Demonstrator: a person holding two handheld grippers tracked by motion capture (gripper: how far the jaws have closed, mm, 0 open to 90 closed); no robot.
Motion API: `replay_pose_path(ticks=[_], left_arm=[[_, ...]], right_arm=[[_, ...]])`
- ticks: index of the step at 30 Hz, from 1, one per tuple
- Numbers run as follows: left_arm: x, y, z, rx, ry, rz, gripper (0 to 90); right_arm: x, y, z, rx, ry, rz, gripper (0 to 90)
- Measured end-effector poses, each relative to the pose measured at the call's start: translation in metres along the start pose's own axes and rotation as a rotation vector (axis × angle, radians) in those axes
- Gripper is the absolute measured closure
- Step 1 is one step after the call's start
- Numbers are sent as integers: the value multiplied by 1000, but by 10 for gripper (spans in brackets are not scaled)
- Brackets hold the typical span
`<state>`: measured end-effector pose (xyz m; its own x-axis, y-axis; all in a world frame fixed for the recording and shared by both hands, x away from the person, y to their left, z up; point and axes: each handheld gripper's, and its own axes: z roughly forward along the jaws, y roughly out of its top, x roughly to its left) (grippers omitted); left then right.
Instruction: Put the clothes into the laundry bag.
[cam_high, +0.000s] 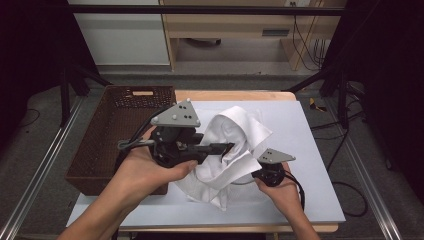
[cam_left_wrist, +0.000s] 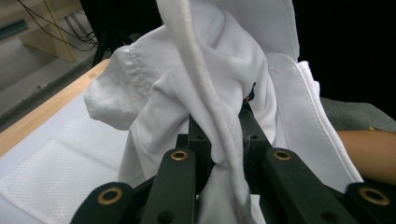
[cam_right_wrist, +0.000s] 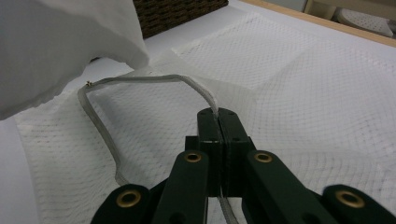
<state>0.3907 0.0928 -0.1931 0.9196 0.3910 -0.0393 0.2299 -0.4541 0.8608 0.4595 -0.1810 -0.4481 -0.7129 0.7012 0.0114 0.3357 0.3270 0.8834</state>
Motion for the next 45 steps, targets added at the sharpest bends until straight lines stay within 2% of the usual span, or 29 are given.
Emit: replay_pose_path(ticks=[13, 18, 25, 30, 34, 39, 40, 43, 45], left_arm=[[-19, -4, -10, -22, -53, 14, 791], [-20, -12, -9, -31, -89, -22, 790], [-28, -10, -11, -43, -102, -10, 790], [-35, -2, -20, -61, -91, 21, 790], [-32, -6, -17, -46, -68, 27, 790], [-17, -20, -5, -35, -71, -22, 790], [-17, -20, -5, -35, -71, -22, 790], [-6, -31, 5, -35, -87, -72, 790], [-5, -32, 6, -44, -103, -82, 790]], right_arm=[[-3, -1, 1, 1, 4, 23, 894], [-4, -2, 2, 2, 8, 28, 894], [-4, -2, 2, 1, 5, 22, 894], [-4, -2, 2, 3, 5, 25, 894], [-4, -2, 2, 4, 7, 27, 894], [-4, -1, 2, -3, 17, 41, 894], [-4, -1, 2, -3, 17, 41, 894], [-5, -1, 3, -4, 22, 51, 894], [-6, -1, 3, -5, 24, 54, 894]])
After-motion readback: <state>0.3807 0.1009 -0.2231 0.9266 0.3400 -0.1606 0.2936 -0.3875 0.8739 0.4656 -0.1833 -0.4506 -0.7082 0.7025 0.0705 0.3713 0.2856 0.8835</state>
